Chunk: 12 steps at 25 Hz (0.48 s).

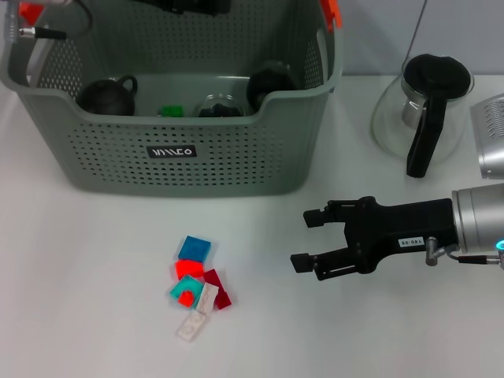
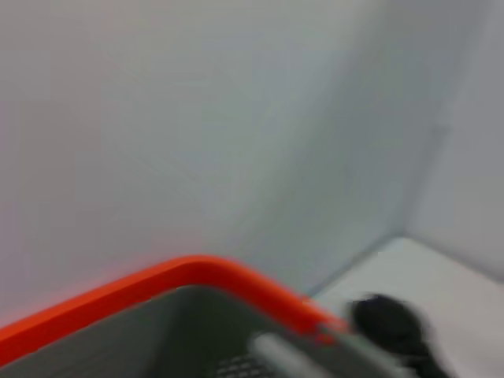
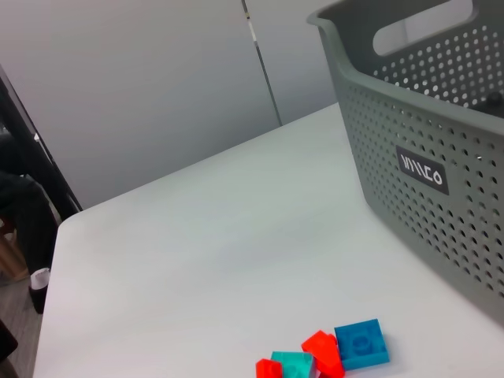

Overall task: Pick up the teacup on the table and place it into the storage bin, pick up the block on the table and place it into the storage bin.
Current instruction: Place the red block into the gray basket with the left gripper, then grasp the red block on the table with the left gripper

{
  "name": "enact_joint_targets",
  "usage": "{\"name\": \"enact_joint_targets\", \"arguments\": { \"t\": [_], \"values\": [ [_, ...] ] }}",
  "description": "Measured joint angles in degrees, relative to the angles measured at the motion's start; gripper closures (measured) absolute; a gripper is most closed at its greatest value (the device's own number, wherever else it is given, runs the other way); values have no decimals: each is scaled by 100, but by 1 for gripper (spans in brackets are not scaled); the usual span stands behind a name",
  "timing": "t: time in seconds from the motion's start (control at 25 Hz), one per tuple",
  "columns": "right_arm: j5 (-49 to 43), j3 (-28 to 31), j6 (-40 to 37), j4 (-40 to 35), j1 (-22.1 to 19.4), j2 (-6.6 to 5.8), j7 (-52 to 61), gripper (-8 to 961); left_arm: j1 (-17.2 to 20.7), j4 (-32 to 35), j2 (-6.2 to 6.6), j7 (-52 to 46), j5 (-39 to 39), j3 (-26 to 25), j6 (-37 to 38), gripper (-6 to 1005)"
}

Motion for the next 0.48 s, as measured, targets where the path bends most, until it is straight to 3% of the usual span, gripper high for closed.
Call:
{"name": "enact_joint_targets", "arguments": {
  "t": [0.12,0.28,0.44,0.48],
  "values": [
    [0,-3,-14,-1,11,-10,0,29,171,322,-2,410,-744,9,929,391],
    [0,23,-22,-1,13,-21,2,28,449,813,-65,1185,-1609,198,2816,226],
    [1,36,-17,-1,13,-31,2,28,922,1395,-138,1578,-1335,843,3430,65],
    [0,37,-7,-1,9,-33,2,28,1067,1530,-139,1657,-1204,1083,3441,68]
  ]
}}
